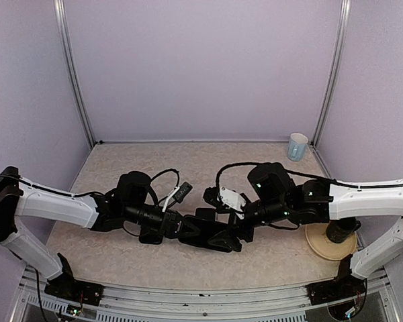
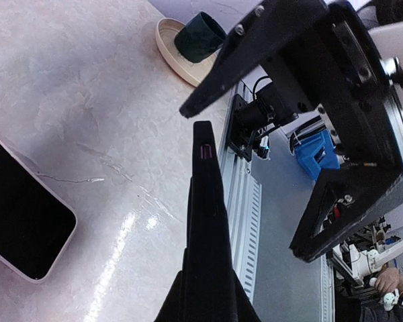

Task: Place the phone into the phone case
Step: Pass from the left arm to the right

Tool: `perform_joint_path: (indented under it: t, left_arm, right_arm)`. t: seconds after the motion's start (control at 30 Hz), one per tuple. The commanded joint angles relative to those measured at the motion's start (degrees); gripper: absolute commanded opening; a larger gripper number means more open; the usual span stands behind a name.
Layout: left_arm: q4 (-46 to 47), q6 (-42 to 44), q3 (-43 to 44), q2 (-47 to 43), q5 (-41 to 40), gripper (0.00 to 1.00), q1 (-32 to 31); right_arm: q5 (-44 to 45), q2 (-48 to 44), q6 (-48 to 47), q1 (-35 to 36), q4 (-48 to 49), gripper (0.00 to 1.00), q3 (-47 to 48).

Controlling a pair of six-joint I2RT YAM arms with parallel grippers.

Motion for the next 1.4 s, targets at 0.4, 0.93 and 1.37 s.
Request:
perform_joint_path:
  t: [0.4,0.93,1.37]
  left_arm:
    - [10.8,-8.2,0.9,-0.6,3.9,0.0,3.1]
    - [15.6,-11.9,1.0,2.9,4.9,0.0,2.5]
    - [14.8,-11.7,1.2,4.7,5.5,0.0,3.5]
  right_arm:
    - [24.5,5.5,-4.8,6.3,0.4,1.0,-0.6]
    - [34.0,10.4,-6.5,8.5,4.7,1.0,3.2]
    - [27.9,7.3,-8.0,8.6,1.6,0.85,2.2]
